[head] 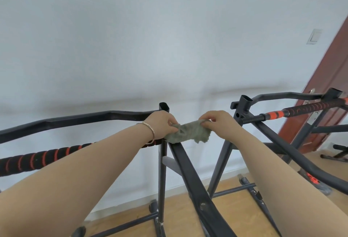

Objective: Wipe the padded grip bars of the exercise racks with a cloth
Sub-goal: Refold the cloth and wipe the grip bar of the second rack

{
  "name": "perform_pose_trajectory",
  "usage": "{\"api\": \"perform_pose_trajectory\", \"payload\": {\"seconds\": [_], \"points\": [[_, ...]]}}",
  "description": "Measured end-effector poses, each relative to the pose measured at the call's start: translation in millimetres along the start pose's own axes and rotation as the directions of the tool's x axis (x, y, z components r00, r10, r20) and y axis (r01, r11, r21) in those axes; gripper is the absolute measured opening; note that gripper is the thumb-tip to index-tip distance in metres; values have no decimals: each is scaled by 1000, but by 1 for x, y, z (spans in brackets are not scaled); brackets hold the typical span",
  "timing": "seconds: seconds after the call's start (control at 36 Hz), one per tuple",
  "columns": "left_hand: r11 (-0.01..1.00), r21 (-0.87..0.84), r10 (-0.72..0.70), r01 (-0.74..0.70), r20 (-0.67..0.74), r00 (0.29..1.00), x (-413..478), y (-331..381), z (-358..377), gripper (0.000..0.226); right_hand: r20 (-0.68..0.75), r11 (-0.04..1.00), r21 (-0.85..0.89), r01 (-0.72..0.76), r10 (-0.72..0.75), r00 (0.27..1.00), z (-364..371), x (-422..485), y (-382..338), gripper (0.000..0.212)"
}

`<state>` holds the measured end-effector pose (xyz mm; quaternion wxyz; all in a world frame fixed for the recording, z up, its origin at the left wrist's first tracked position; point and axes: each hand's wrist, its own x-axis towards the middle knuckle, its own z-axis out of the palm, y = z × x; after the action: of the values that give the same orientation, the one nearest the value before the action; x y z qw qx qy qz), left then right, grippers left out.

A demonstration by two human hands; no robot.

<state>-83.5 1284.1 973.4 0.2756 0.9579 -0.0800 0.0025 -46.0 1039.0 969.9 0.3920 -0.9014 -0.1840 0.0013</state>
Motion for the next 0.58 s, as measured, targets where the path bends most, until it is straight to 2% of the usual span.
{"api": "perform_pose_trajectory", "payload": {"seconds": [0.03, 0.08, 0.17, 0.28, 0.33, 0.39, 0.47, 0.53, 0.58], "points": [[1000, 21, 10, -9, -12, 1000, 0, 0, -4, 7, -20, 997, 78, -12, 13, 1000, -1, -1, -3, 17], [1000, 2, 25, -25, -60, 998, -2, -1, -10, 10, -73, 966, 256, -22, 42, 996, -4, -1, -10, 18], [980, -198, -4, -17, -107, 994, -8, -3, -20, 16, -134, 885, 464, -28, 101, 986, -9, 3, -19, 18], [888, -459, -82, 8, -142, 986, -17, -6, -33, 14, -84, 723, 686, -86, 196, 977, -16, 11, -28, 12], [802, -597, -104, 6, -130, 986, -22, -10, -39, 12, -48, 659, 746, -97, 199, 979, -18, 15, -32, 16], [673, -739, -121, 24, -78, 990, -28, -13, -46, 13, -5, 618, 779, -109, 180, 984, -18, 18, -38, 24], [516, -852, -113, 87, 33, 993, -37, -17, -55, 34, 57, 605, 783, -145, 162, 985, -16, 19, -51, 29], [466, -875, -62, 135, 120, 991, -42, -20, -60, 41, 80, 622, 767, -159, 153, 985, -13, 18, -59, 29], [475, -862, -9, 175, 194, 981, -47, -23, -63, 39, 92, 637, 753, -166, 148, 985, -9, 17, -64, 28]]}}
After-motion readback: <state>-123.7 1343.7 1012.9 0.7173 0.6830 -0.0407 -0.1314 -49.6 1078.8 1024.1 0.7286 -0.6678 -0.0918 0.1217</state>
